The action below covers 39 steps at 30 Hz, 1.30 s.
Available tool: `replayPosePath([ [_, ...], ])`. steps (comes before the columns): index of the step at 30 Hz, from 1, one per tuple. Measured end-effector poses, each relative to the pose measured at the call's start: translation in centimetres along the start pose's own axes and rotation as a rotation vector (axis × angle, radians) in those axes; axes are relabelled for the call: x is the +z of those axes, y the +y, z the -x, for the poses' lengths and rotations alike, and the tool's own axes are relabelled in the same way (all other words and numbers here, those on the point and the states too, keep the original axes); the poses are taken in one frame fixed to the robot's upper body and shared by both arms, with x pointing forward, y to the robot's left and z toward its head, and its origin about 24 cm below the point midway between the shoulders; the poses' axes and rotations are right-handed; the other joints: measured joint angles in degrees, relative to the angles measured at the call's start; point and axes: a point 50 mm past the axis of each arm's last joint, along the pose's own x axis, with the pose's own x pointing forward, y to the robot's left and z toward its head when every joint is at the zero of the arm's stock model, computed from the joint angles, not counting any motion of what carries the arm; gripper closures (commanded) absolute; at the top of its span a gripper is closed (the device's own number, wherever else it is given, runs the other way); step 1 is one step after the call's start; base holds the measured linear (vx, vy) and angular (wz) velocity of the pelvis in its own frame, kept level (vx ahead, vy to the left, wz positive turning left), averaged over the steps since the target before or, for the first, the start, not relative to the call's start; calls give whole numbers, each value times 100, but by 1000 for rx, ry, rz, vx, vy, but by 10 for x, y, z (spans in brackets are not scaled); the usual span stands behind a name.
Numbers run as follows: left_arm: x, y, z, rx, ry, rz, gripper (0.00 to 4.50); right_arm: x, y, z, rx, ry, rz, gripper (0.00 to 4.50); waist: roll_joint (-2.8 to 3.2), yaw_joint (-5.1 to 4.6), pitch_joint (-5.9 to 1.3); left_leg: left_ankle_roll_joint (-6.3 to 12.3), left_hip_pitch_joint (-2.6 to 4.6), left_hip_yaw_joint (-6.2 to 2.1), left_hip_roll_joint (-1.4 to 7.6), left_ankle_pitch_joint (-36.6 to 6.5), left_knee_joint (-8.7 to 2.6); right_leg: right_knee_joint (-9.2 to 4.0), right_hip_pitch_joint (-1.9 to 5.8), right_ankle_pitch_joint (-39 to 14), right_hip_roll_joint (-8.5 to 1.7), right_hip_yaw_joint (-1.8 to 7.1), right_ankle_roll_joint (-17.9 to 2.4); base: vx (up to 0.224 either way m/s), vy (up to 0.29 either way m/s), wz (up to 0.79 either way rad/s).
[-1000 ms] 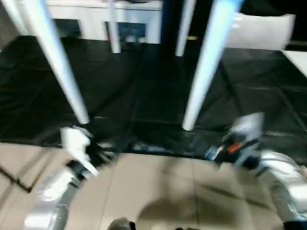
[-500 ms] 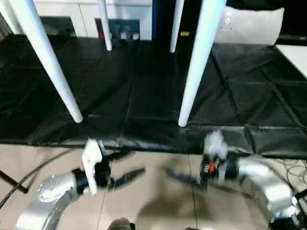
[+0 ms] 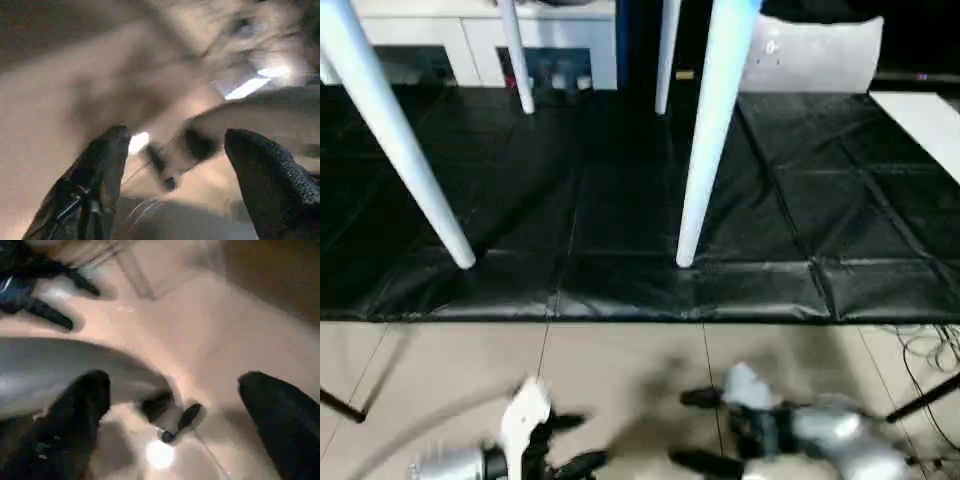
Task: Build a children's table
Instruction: Flip table
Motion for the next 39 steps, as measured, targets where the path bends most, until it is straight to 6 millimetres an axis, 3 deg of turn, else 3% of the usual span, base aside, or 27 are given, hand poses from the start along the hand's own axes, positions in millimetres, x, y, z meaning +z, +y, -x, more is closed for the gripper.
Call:
replayPosePath([
  [3,-8,11,-20,206,88,61,106,-15,-16,-7,-291,53,-111,0,-18,19,-11,0,3,24,1,0,6,2,7,24,-6,14,-40,0,0,0],
  [7,-5,15,-46,455,87,232,106,-64,-17,5,-658,205,-336,0,-21,20,-34,7,-20,49,0,-5,1,-11,-11,23,-11,23,-39,0,0,0],
  [9,-5,12,-55,519,122,257,106,-77,-13,7,-702,248,-410,0,-12,-28,-37,12,-43,60,4,-8,-2,-9,-20,23,-12,28,-39,0,0,0],
  [11,-7,6,-63,532,172,257,106,-85,-10,7,-721,296,-442,0,-8,-139,-40,9,-40,64,16,-10,-3,-8,-19,22,-4,28,-37,0,0,0],
  [16,-29,-18,-70,496,303,288,106,-78,-7,-5,-762,292,-480,0,-47,-166,-37,-1,-13,75,43,-6,-14,-2,-14,1,5,15,-2,0,0,0],
  [21,-33,-15,-67,556,318,317,106,-78,-4,-9,-757,302,-443,0,-67,-97,-98,-1,5,132,63,-5,-14,-4,-1,15,-11,11,-26,0,0,0],
  [25,-35,-16,-67,583,323,309,106,-78,-8,-5,-767,294,-434,0,-196,-59,-153,-1,6,148,63,-5,-14,-7,-1,-7,-18,16,12,0,0,0],
  [28,-33,-19,-69,602,306,315,106,-77,-8,-6,-747,310,-427,0,-248,-34,-180,0,7,149,63,-6,-14,-9,-2,6,-19,16,-10,0,0,0],
  [31,-32,-22,-72,620,301,324,106,-78,-1,-12,-712,324,-430,0,-241,18,-183,-1,9,148,64,-6,-17,-8,-4,7,-18,16,-11,0,0,0],
  [39,-28,-28,-78,622,325,294,106,-78,-2,-11,-697,323,-436,0,-230,36,-190,-1,9,149,63,-6,-19,-8,-3,-7,-19,16,11,0,0,0],
])
